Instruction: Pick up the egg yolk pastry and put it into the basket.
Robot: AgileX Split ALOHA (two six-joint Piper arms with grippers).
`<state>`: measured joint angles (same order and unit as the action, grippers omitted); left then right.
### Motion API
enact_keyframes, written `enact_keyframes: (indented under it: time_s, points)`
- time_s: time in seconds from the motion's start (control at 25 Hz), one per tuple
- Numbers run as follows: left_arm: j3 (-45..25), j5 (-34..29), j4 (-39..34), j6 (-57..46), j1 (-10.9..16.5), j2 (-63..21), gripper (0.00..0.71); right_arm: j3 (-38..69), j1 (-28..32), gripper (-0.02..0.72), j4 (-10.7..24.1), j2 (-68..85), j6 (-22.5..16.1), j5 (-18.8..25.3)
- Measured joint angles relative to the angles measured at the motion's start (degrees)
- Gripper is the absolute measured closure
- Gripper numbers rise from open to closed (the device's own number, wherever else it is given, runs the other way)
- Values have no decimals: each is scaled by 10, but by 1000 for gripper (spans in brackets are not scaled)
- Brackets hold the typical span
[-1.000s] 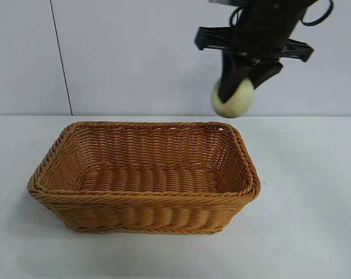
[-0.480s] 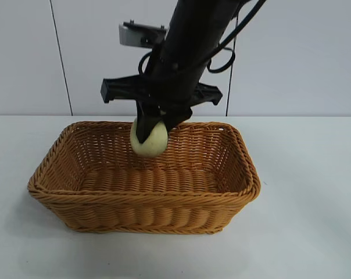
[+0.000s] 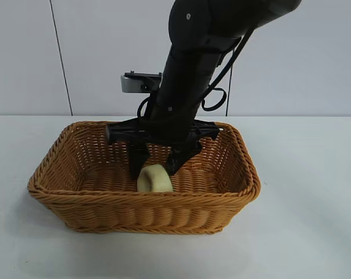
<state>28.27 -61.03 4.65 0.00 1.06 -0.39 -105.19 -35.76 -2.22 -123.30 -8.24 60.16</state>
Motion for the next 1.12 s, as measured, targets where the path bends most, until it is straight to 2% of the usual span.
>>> enact_keyframes:
  time_s: [0.16, 0.28, 0.56, 0.92, 1.12]
  points:
    - [0, 0, 0, 0, 0, 0, 15, -70, 5, 83, 75, 0, -28, 68]
    - [0, 0, 0, 0, 0, 0, 15, -86, 22, 82, 102, 1, -35, 87]
    - [0, 0, 0, 0, 0, 0, 15, -87, 119, 82, 77, 1, -19, 90]
    - [0, 0, 1, 0, 0, 0, 15, -87, 285, 82, 35, 1, 17, 90]
    - [0, 0, 1, 0, 0, 0, 15, -87, 348, 82, 22, 1, 18, 90]
